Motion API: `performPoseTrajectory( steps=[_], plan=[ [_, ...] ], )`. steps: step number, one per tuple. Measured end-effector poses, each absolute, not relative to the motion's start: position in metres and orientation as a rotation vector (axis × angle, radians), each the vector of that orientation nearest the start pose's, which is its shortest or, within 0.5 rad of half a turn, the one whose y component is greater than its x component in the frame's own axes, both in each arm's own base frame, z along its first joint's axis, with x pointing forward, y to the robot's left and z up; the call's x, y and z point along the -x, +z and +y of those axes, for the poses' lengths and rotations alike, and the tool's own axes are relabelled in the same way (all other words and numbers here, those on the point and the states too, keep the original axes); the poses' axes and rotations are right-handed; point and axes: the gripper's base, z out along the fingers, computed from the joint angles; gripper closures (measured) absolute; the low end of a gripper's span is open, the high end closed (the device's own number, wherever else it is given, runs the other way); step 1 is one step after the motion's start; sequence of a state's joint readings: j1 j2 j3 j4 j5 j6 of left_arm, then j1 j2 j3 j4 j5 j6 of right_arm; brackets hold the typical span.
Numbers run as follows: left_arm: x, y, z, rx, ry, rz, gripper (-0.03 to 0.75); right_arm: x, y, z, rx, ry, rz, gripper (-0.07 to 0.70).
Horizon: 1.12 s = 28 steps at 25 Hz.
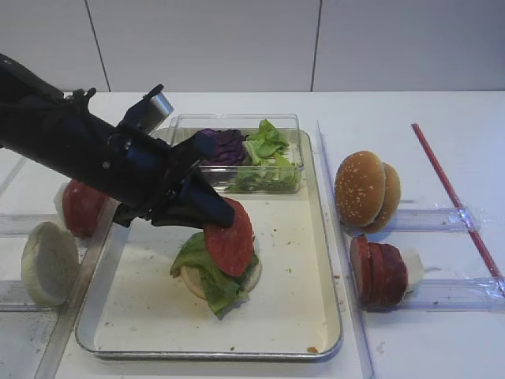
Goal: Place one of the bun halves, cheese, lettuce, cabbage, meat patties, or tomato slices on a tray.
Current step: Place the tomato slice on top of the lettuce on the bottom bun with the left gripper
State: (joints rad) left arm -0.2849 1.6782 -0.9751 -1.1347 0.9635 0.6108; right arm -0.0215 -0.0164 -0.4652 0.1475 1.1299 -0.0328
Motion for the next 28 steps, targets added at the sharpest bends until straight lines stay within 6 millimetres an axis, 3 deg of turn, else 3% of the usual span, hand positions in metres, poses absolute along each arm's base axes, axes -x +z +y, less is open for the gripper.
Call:
performPoseTrajectory(
  steps=[8, 17, 28],
  plan=[
    [-0.28, 0.217, -0.152, -0.252, -1.295, 2.688, 0.665, 0.007, 0.263, 0.012, 0.023, 0.147, 2.126, 0.206],
    [-0.284, 0.199, -0.153, -0.237, -1.301, 2.74, 0.665, 0.007, 0.263, 0.012, 0.023, 0.147, 2.126, 0.206],
    [-0.285, 0.198, -0.153, -0.25, -1.287, 2.738, 0.666, 0.007, 0.263, 0.012, 0.02, 0.149, 2.126, 0.206]
  ],
)
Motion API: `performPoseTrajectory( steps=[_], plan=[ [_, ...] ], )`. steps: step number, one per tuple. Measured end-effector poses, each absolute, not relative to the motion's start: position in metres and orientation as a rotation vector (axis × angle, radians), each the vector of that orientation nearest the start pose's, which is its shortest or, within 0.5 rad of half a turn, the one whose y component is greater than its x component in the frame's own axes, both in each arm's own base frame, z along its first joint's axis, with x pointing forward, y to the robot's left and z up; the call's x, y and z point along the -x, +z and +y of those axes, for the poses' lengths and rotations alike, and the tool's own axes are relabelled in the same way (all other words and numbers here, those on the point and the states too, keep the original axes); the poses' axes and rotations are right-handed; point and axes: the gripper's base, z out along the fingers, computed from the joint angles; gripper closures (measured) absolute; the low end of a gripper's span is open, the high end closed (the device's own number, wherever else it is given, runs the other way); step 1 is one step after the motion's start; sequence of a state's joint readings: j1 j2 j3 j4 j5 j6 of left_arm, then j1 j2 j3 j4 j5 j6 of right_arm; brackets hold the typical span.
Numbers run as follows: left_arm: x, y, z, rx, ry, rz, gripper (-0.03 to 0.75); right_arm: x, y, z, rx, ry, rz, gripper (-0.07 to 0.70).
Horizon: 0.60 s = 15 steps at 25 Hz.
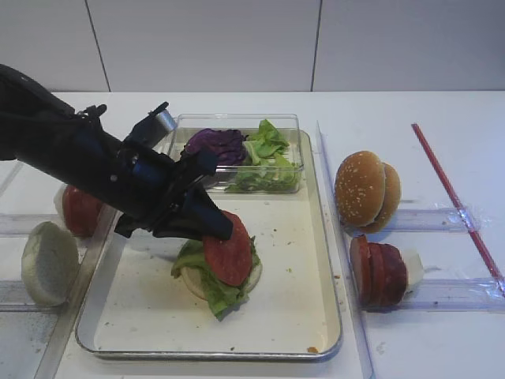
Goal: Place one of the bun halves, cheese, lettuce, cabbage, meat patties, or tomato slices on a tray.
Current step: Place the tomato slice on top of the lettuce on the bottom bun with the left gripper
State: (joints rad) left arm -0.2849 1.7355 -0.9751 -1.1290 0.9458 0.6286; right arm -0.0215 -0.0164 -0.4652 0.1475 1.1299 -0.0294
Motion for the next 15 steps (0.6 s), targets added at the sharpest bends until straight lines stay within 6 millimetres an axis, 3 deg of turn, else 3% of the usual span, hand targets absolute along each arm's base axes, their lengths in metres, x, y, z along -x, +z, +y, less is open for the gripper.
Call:
performPoseTrajectory(
  steps=[6, 13, 15],
  plan=[
    [-0.2845, 0.1981, -0.1528, -0.254, -1.285, 2.738, 0.629, 0.0068, 0.2628, 0.0122, 0.02, 0.149, 2.126, 0.206],
    [-0.2845, 0.1981, -0.1528, -0.254, -1.285, 2.738, 0.309, 0.0068, 0.2628, 0.0122, 0.02, 0.149, 2.126, 0.206],
    [-0.2842, 0.1982, -0.1529, -0.257, -1.288, 2.74, 0.264, 0.0068, 0.2628, 0.0122, 0.02, 0.149, 2.126, 0.206]
  ],
)
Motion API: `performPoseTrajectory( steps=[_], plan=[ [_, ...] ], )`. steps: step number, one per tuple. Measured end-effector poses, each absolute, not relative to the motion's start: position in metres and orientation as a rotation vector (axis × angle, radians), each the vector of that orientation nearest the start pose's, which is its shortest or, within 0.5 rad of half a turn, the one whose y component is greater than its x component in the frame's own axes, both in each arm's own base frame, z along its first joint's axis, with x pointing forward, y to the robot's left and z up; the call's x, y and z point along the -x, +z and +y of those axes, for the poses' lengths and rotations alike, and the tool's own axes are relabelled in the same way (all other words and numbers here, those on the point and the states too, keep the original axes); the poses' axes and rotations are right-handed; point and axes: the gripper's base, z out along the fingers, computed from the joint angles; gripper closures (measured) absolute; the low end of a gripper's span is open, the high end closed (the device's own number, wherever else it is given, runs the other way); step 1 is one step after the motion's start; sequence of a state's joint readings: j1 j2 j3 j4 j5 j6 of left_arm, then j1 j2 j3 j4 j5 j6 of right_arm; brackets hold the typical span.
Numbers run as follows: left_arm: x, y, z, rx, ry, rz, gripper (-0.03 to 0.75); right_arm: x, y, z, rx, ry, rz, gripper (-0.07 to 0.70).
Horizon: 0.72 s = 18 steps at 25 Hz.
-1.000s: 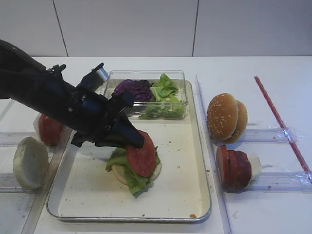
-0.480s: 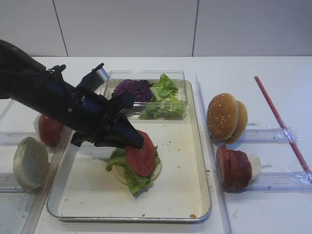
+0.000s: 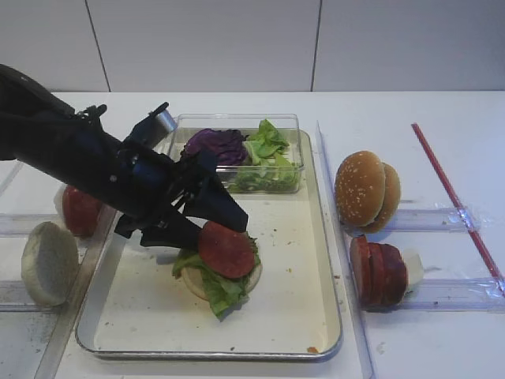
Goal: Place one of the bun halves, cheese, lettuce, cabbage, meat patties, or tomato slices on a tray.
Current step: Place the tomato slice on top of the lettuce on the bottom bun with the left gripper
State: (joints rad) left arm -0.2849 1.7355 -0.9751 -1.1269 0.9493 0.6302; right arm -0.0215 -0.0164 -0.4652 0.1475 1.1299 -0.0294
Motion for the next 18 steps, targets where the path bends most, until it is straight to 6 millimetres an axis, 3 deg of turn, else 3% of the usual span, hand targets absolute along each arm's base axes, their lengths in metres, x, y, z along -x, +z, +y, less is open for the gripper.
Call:
performPoseTrajectory(
  steps=[11, 18],
  plan=[
    [-0.2836, 0.1983, -0.1529, -0.272, -1.291, 2.74, 0.237, 0.0068, 0.2628, 0.0122, 0.02, 0.149, 2.126, 0.206],
    [-0.2794, 0.2037, -0.1487, -0.377, -1.212, 2.773, 0.237, 0.0068, 0.2628, 0.0122, 0.02, 0.149, 2.126, 0.206]
  ],
)
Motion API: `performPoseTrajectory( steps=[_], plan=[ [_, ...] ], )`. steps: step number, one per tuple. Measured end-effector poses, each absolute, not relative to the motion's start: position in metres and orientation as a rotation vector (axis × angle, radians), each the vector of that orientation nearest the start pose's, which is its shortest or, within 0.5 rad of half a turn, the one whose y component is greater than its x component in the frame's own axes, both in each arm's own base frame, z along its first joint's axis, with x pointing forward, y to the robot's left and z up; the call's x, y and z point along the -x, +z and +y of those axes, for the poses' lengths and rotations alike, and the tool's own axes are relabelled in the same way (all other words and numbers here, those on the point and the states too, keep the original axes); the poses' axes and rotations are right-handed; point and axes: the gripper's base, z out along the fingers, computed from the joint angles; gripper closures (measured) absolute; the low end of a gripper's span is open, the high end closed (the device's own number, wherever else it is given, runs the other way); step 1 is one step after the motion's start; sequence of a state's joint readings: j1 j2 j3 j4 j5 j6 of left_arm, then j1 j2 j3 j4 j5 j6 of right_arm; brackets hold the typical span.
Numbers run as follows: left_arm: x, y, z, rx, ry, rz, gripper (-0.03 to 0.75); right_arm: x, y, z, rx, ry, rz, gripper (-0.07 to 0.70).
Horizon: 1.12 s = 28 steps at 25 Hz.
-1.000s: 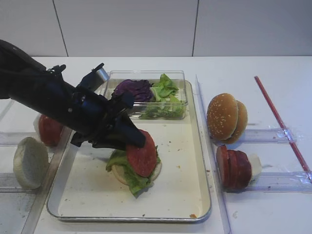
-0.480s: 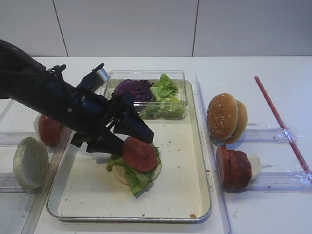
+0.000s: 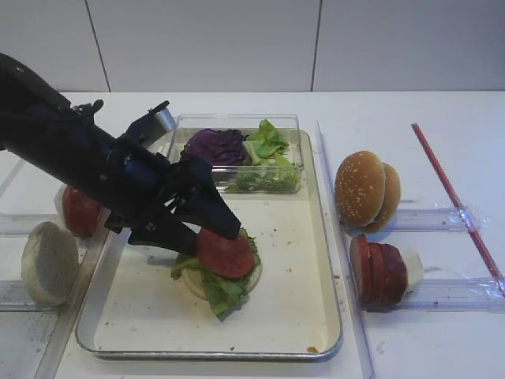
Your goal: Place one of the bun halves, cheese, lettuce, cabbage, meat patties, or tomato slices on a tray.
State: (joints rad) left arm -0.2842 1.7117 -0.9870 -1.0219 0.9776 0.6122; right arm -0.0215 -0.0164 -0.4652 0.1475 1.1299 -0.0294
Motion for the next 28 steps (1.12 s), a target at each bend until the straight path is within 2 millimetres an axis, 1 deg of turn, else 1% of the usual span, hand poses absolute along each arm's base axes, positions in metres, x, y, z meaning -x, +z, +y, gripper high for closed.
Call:
performPoseTrajectory(
  steps=[3, 7, 12, 17, 24, 28],
  plan=[
    [-0.281, 0.214, -0.143, -0.378, -1.191, 2.754, 0.237, 0.007, 0.263, 0.012, 0.02, 0.149, 2.126, 0.206],
    [-0.284, 0.227, -0.131, -0.349, -1.174, 2.724, 0.237, 0.007, 0.263, 0.012, 0.02, 0.149, 2.126, 0.206],
    [-0.282, 0.237, -0.114, -0.337, -1.159, 2.721, 0.237, 0.007, 0.263, 0.012, 0.02, 0.149, 2.126, 0.206],
    [-0.279, 0.249, -0.104, -0.354, -1.124, 2.709, 0.237, 0.007, 0.263, 0.012, 0.02, 0.148, 2.126, 0.206],
    [-0.274, 0.268, -0.094, -0.384, -0.986, 2.725, 0.239, 0.007, 0.263, 0.012, 0.02, 0.148, 2.126, 0.206],
    [-0.27, 0.278, -0.088, -0.422, -0.869, 2.748, 0.242, 0.007, 0.263, 0.012, 0.02, 0.148, 2.126, 0.206]
  ],
)
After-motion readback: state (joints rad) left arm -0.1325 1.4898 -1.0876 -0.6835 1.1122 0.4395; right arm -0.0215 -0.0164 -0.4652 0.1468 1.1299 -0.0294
